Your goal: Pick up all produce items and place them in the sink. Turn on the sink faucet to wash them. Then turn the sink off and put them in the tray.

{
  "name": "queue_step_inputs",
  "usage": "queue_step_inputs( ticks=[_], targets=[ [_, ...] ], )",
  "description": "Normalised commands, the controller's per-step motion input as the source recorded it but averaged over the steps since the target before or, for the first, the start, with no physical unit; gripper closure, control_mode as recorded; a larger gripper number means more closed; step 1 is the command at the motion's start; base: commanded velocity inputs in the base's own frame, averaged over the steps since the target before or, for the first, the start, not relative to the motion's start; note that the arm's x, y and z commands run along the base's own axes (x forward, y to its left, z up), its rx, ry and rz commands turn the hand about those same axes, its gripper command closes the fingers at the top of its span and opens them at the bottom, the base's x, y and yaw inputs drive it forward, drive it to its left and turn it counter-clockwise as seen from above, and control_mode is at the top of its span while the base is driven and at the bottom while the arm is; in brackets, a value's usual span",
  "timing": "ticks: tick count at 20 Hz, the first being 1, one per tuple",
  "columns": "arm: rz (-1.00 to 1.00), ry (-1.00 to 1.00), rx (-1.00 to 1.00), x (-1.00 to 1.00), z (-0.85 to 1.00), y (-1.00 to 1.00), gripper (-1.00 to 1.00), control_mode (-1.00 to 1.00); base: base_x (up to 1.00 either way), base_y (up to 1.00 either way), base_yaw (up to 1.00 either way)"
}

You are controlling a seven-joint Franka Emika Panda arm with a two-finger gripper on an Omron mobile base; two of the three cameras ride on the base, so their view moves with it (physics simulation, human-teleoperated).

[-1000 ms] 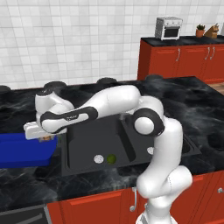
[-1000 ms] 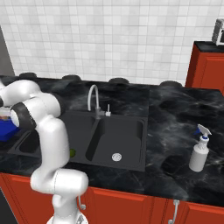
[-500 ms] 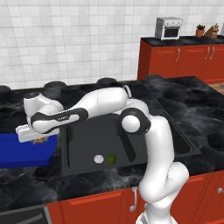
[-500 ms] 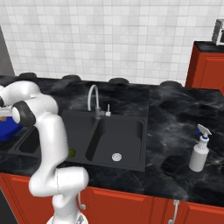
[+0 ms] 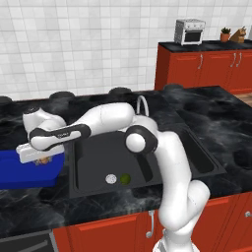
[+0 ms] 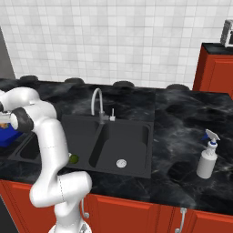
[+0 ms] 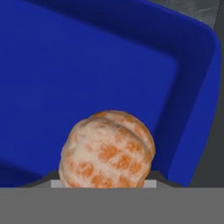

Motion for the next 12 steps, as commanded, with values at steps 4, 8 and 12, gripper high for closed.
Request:
queue_step_inputs(
  ticks=[4, 8, 12],
  targets=[
    [0.01, 0.01, 0.0, 0.06, -0.33, 0.0, 1.0, -1.0, 0.0, 0.0, 0.0],
    [0.0, 0.0, 0.0, 0.03, -0.29, 0.0, 1.0, -1.0, 0.0, 0.0, 0.0],
    [0.0, 0.0, 0.0, 0.05, -0.27, 0.0, 1.0, -1.0, 0.0, 0.0, 0.0]
  ],
)
